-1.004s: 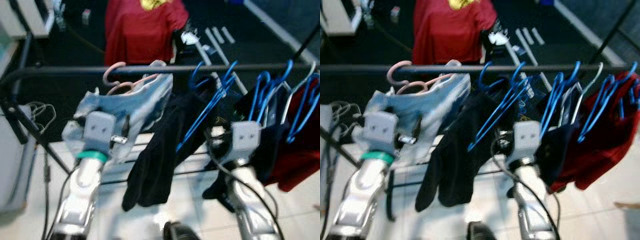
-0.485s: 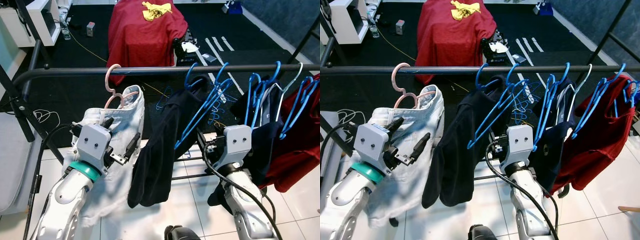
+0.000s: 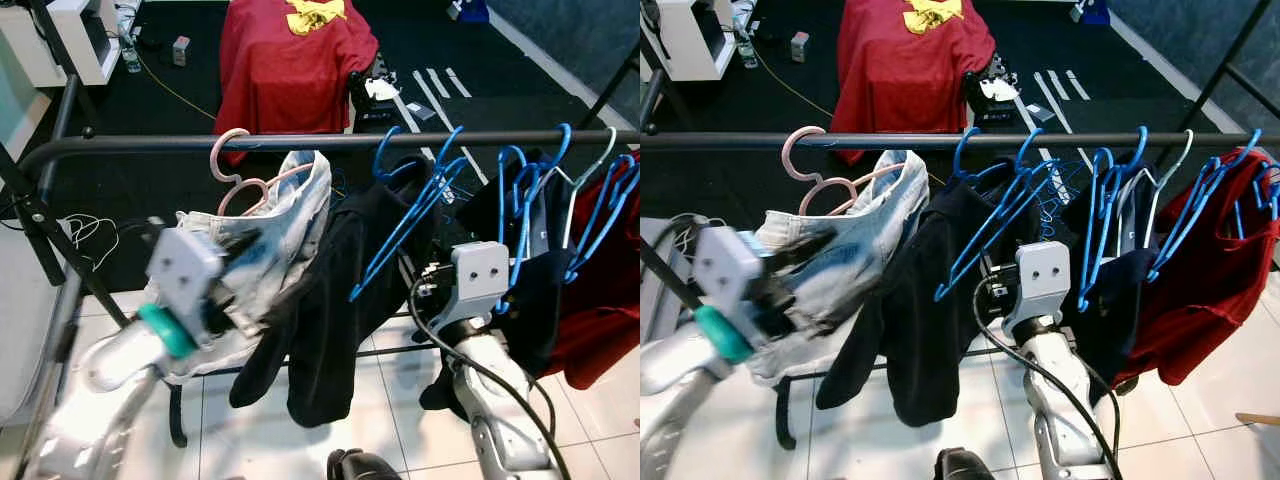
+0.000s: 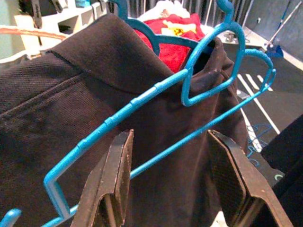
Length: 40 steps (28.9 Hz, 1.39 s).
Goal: Hang hanger
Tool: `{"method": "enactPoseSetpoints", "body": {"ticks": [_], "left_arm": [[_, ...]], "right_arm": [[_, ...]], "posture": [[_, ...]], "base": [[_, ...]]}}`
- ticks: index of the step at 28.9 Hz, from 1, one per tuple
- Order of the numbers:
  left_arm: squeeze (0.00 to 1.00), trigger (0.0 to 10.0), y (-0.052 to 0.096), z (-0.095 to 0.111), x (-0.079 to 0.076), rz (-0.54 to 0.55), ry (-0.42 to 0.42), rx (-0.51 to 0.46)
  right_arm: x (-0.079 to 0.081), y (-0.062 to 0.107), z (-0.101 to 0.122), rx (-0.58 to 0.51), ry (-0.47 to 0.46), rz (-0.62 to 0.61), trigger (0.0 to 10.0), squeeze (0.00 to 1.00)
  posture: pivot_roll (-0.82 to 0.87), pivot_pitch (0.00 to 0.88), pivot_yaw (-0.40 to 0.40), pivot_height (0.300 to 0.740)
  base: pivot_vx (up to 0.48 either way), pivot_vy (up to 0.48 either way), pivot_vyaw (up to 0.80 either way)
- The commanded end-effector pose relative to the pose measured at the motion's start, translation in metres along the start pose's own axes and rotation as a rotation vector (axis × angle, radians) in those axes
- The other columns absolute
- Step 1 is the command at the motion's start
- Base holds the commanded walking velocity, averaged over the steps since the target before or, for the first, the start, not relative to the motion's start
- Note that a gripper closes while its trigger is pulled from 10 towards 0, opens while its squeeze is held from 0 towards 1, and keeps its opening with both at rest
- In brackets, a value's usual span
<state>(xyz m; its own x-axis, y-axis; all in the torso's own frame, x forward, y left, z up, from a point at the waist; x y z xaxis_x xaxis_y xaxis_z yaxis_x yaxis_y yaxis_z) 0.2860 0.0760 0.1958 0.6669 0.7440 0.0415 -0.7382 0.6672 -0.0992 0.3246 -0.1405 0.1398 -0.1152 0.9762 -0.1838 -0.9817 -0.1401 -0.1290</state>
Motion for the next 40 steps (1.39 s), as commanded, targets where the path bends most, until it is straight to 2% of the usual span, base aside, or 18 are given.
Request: {"method": "enactPoseSetpoints", "body": {"ticks": [1,2,4,5,6,8,11,14,15,17,20,21,22,26,29,34,35,40], "left_arm": [[0.0,10.0,-0.001,-0.01,0.001,0.017,-0.009,0.046],[0.0,10.0,-0.014,-0.012,0.0,0.026,-0.02,0.054],[0.0,10.0,-0.014,-0.012,0.0,0.026,-0.02,0.054],[0.0,10.0,-0.023,-0.012,-0.001,0.024,-0.026,0.063],[0.0,10.0,-0.023,-0.012,-0.001,0.024,-0.026,0.063],[0.0,10.0,-0.043,-0.02,0.013,0.106,-0.068,0.127],[0.0,10.0,-0.052,-0.024,0.025,0.162,-0.097,0.177],[0.0,10.0,-0.052,-0.024,0.025,0.162,-0.097,0.177],[0.0,6.5,-0.055,-0.025,0.027,0.173,-0.101,0.197],[0.0,6.4,-0.058,-0.026,0.026,0.165,-0.083,0.218],[0.0,6.4,-0.062,-0.026,0.023,0.153,-0.069,0.238],[0.0,7.2,-0.067,-0.025,0.016,0.123,-0.048,0.249],[0.0,9.9,-0.074,-0.022,0.011,0.111,-0.024,0.247],[0.0,9.9,-0.078,-0.019,0.007,0.106,-0.009,0.243],[0.0,10.0,-0.101,0.02,0.002,0.109,0.149,0.108],[0.0,10.0,-0.105,0.027,-0.002,0.099,0.177,0.091],[0.0,10.0,-0.109,0.033,-0.009,0.084,0.174,0.062],[0.0,9.8,-0.115,0.044,-0.018,0.068,0.186,0.02]], "right_arm": [[-0.002,0.002,-0.001,0.007,0.008,-0.008,10.0,0.0],[-0.001,0.002,-0.001,0.008,0.007,-0.003,10.0,0.0],[-0.001,0.002,-0.001,0.008,0.007,-0.003,10.0,0.0],[0.001,0.001,-0.001,0.007,0.007,0.0,10.0,0.0],[0.001,0.001,-0.001,0.007,0.007,0.0,10.0,0.0],[-0.001,0.001,0.001,0.001,0.013,-0.004,10.0,0.0],[-0.002,0.002,0.004,-0.007,0.024,-0.009,10.0,0.0],[-0.002,0.002,0.004,-0.007,0.024,-0.009,10.0,0.0],[-0.003,0.002,0.006,-0.012,0.028,-0.01,10.0,0.0],[-0.003,0.002,0.008,-0.017,0.029,-0.01,10.0,0.0],[-0.003,0.001,0.009,-0.021,0.031,-0.01,10.0,0.0],[-0.003,0.0,0.009,-0.022,0.031,-0.009,10.0,0.0],[-0.003,-0.001,0.009,-0.022,0.031,-0.008,10.0,0.0],[-0.002,-0.001,0.009,-0.022,0.031,-0.007,10.0,0.0],[-0.001,-0.001,0.006,-0.015,0.028,-0.005,10.0,0.0],[-0.001,-0.001,0.006,-0.013,0.028,-0.005,10.0,0.0],[0.0,-0.001,0.005,-0.011,0.028,-0.004,10.0,0.0],[-0.001,0.0,0.004,-0.006,0.029,-0.007,10.0,0.0]], "posture": [[-0.07,0.001,0.022,0.74],[-0.08,0.004,0.023,0.74],[-0.08,0.004,0.023,0.74],[-0.08,0.006,0.026,0.74],[-0.08,0.006,0.026,0.74],[-0.09,0.013,0.032,0.74],[-0.08,0.014,0.035,0.74],[-0.08,0.014,0.035,0.74],[-0.09,0.016,0.037,0.74],[-0.08,0.016,0.037,0.74],[-0.08,0.018,0.038,0.74],[-0.08,0.018,0.037,0.74],[-0.08,0.018,0.038,0.74],[-0.08,0.018,0.038,0.74],[-0.08,0.019,0.036,0.74],[-0.08,0.019,0.036,0.74],[-0.09,0.024,0.035,0.74],[-0.09,0.026,0.037,0.74]], "base": [[0.0,0.0,0.0],[0.0,0.0,0.0],[0.0,0.0,0.0],[0.0,0.0,0.0],[0.0,0.0,0.0],[0.0,0.0,0.0],[0.0,0.0,0.0],[0.0,0.0,0.0],[0.0,0.0,0.0],[0.0,0.0,0.0],[0.0,0.0,0.0],[0.0,0.0,0.0],[0.0,0.0,0.0],[0.0,0.0,0.0],[0.0,0.0,0.0],[0.0,0.0,0.0],[0.0,0.0,0.0],[0.0,0.0,0.0]]}}
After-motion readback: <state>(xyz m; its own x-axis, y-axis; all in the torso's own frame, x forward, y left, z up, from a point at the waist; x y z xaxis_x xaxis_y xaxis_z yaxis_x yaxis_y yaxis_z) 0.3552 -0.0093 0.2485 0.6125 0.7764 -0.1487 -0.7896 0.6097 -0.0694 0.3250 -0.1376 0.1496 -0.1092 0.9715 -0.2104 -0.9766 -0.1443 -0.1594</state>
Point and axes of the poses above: a point about 5 cm out from each wrist's last joint towards the gripper, its own y axis pointing back from the gripper into the wrist, its own z axis along the axis of the wrist's last joint, x = y × z, the point moved 6 cm from there along -y, pointing out of the wrist towards the gripper, and after that the axes turned 8 degrees about y, right-handed, at the moved point
